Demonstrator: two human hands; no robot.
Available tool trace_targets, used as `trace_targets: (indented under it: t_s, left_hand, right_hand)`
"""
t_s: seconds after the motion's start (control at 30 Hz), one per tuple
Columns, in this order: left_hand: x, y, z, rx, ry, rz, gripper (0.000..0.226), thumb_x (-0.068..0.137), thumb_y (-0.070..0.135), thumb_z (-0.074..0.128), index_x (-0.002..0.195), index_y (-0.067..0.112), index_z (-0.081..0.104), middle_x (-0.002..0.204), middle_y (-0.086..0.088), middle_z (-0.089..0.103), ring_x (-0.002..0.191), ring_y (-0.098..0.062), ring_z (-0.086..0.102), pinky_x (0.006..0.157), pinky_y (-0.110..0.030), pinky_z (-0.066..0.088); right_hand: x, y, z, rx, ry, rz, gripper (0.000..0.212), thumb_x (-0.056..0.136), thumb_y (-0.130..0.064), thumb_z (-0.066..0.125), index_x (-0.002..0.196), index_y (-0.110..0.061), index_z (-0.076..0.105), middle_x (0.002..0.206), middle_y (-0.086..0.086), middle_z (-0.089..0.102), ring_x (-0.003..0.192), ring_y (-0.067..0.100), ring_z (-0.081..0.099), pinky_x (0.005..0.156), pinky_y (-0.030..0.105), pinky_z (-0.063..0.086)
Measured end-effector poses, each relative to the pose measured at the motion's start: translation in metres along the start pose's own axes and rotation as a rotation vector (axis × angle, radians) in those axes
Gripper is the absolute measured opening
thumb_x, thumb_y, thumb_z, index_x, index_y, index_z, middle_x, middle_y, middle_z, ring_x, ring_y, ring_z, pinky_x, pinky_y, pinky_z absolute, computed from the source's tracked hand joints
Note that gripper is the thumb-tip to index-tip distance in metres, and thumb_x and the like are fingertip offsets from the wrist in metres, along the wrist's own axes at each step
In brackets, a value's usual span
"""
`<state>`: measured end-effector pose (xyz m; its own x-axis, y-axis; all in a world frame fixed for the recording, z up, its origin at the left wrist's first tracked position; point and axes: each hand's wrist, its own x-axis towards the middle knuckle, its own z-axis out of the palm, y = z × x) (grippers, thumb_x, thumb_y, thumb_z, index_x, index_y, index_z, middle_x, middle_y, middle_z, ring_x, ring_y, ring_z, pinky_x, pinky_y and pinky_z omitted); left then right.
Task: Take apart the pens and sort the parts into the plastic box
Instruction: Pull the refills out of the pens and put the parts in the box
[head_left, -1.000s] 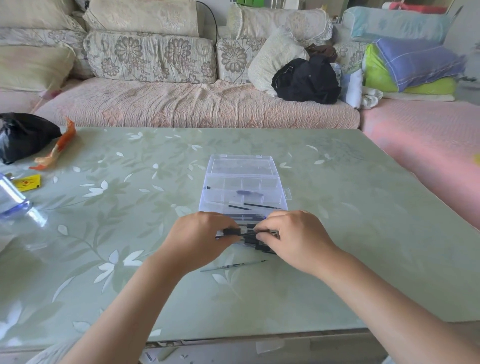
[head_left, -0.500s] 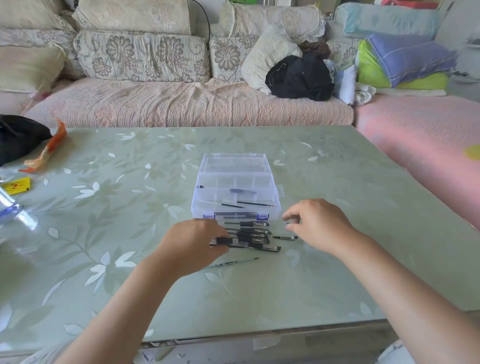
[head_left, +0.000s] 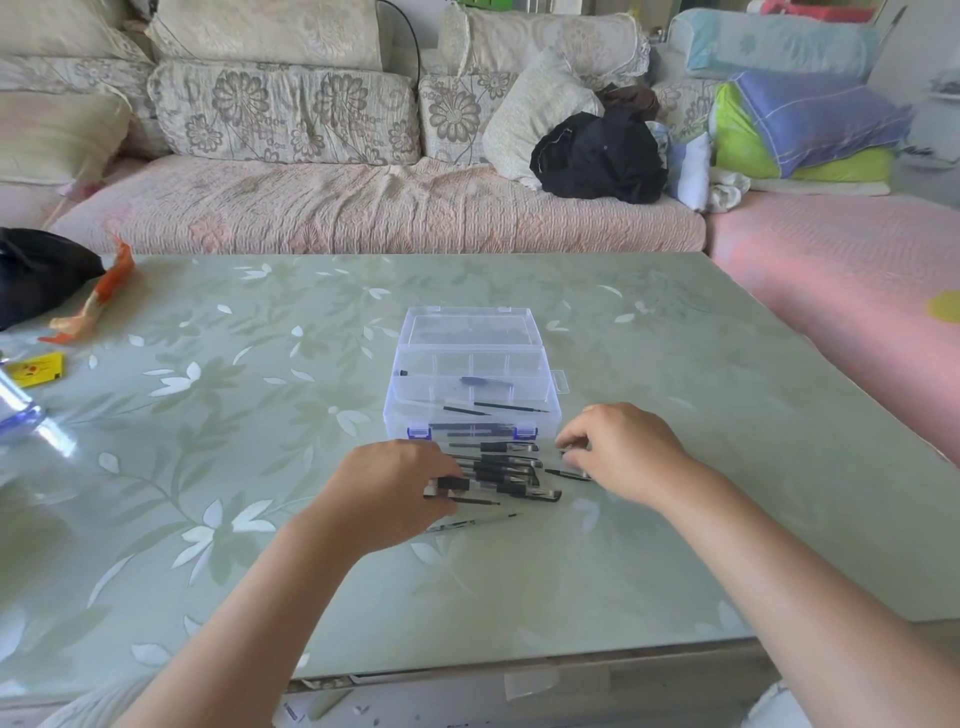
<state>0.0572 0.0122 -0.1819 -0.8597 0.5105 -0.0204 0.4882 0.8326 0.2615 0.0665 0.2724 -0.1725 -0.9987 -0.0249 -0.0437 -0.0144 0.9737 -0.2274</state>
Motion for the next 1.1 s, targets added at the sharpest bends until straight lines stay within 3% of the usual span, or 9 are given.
trace_targets:
  t_s: [0.13, 0.27, 0.37, 0.47, 0.53, 0.63, 0.73, 0.87, 1.1]
  left_hand:
    - [0.001, -0.001, -0.001, -0.009, -0.022, 0.011, 0.02, 0.086, 0.038, 0.061, 0.106, 0.04, 0.065, 0.098, 0.019, 0.06, 0.085, -0.006, 0.047, 0.071, -0.023, 0.039]
    - [0.002, -0.006, -0.006, -0.053, -0.041, 0.021, 0.02, 0.086, 0.041, 0.063, 0.105, 0.038, 0.063, 0.101, 0.019, 0.059, 0.088, -0.008, 0.048, 0.074, -0.025, 0.041]
    - [0.004, -0.013, -0.013, -0.132, -0.009, 0.005, 0.02, 0.086, 0.041, 0.063, 0.105, 0.035, 0.065, 0.102, 0.014, 0.063, 0.093, -0.011, 0.055, 0.079, -0.027, 0.048]
    - [0.003, -0.021, -0.02, -0.205, 0.019, -0.028, 0.018, 0.087, 0.042, 0.061, 0.102, 0.035, 0.068, 0.097, 0.012, 0.065, 0.089, -0.012, 0.058, 0.076, -0.028, 0.05]
    - [0.004, -0.023, -0.022, -0.234, 0.028, -0.043, 0.015, 0.088, 0.043, 0.059, 0.098, 0.035, 0.068, 0.093, 0.012, 0.066, 0.087, -0.012, 0.059, 0.074, -0.029, 0.05]
    - [0.005, -0.029, -0.025, -0.248, 0.056, -0.065, 0.017, 0.09, 0.041, 0.055, 0.094, 0.03, 0.067, 0.091, 0.009, 0.068, 0.085, -0.015, 0.059, 0.072, -0.031, 0.05]
    - [0.006, -0.034, -0.027, -0.249, 0.058, -0.077, 0.018, 0.091, 0.04, 0.055, 0.094, 0.027, 0.068, 0.091, 0.006, 0.068, 0.085, -0.018, 0.059, 0.073, -0.033, 0.052]
    - [0.007, -0.038, -0.029, -0.28, 0.051, -0.074, 0.017, 0.091, 0.039, 0.056, 0.092, 0.028, 0.068, 0.088, 0.006, 0.067, 0.084, -0.019, 0.059, 0.076, -0.038, 0.054]
    - [0.008, -0.036, -0.032, -0.265, 0.074, -0.08, 0.017, 0.09, 0.037, 0.058, 0.091, 0.025, 0.071, 0.084, 0.004, 0.067, 0.079, -0.019, 0.058, 0.07, -0.032, 0.051]
  right_hand:
    - [-0.003, -0.004, -0.003, 0.0, 0.056, 0.002, 0.025, 0.089, -0.03, 0.059, 0.112, -0.038, 0.067, 0.107, -0.018, 0.067, 0.1, 0.009, 0.059, 0.077, 0.027, 0.044]
    - [0.0, -0.025, -0.008, 0.062, 0.196, -0.044, 0.022, 0.091, -0.028, 0.055, 0.107, -0.039, 0.067, 0.101, -0.021, 0.064, 0.071, -0.001, 0.048, 0.067, 0.025, 0.037]
    - [0.011, -0.045, -0.014, 0.041, 0.228, -0.093, 0.023, 0.095, -0.028, 0.05, 0.106, -0.038, 0.068, 0.106, -0.02, 0.064, 0.077, 0.004, 0.05, 0.069, 0.025, 0.039]
    - [0.033, -0.059, -0.017, -0.072, 0.161, -0.108, 0.027, 0.095, -0.026, 0.048, 0.109, -0.036, 0.068, 0.113, -0.018, 0.065, 0.1, 0.011, 0.059, 0.076, 0.025, 0.041]
    - [0.047, -0.062, -0.017, -0.2, 0.08, -0.102, 0.028, 0.094, -0.022, 0.048, 0.105, -0.035, 0.07, 0.111, -0.017, 0.068, 0.105, 0.016, 0.061, 0.077, 0.027, 0.043]
    - [0.069, -0.071, -0.014, -0.401, -0.054, -0.094, 0.025, 0.086, -0.011, 0.05, 0.075, -0.026, 0.066, 0.08, -0.012, 0.064, 0.086, 0.025, 0.058, 0.059, 0.023, 0.039]
    - [0.083, -0.081, -0.016, -0.562, -0.103, -0.105, 0.022, 0.076, -0.004, 0.054, 0.069, -0.022, 0.063, 0.07, -0.006, 0.057, 0.076, 0.028, 0.055, 0.051, 0.022, 0.031]
    - [0.09, -0.091, -0.016, -0.685, -0.158, -0.14, 0.02, 0.062, 0.001, 0.046, 0.055, -0.014, 0.035, 0.056, -0.002, 0.032, 0.066, 0.026, 0.04, 0.046, 0.021, 0.023]
    - [0.092, -0.084, -0.012, -0.681, -0.089, -0.168, 0.014, 0.068, -0.006, 0.056, 0.058, -0.016, 0.056, 0.059, -0.002, 0.051, 0.065, 0.028, 0.053, 0.049, 0.021, 0.03]
